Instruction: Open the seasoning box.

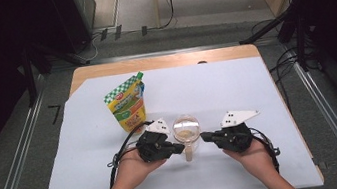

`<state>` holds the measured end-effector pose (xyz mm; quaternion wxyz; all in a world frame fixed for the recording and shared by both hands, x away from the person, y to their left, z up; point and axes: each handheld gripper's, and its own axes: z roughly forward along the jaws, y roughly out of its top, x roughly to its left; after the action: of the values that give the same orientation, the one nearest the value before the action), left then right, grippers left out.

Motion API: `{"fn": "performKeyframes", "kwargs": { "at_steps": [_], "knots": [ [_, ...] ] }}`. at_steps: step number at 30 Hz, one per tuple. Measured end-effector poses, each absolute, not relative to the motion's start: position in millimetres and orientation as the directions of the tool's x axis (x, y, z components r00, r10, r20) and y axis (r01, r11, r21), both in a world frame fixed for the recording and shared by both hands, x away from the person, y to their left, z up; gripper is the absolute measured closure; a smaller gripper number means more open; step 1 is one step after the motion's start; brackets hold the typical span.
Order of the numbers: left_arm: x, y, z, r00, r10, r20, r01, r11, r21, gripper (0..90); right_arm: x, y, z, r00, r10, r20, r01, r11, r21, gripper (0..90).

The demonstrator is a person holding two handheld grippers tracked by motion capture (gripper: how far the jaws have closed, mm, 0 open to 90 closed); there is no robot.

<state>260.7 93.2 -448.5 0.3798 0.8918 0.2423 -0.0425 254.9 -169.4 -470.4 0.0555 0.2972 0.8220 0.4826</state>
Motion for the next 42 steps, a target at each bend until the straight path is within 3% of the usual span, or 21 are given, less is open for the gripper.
{"fn": "performKeyframes", "kwargs": {
  "at_steps": [28, 42],
  "knots": [
    [259, 54, -453, 0.898, 0.329, -0.293, 0.438, -0.593, 0.675, 89.0, 237, -192, -467, -0.761, 0.609, 0.222, 0.497, 0.329, 0.803, 90.0],
    [267, 88, -439, 0.882, 0.329, -0.337, 0.471, -0.59, 0.656, 82.3, 213, -193, -461, -0.771, 0.588, 0.243, 0.492, 0.31, 0.814, 90.0]
  ]
}}
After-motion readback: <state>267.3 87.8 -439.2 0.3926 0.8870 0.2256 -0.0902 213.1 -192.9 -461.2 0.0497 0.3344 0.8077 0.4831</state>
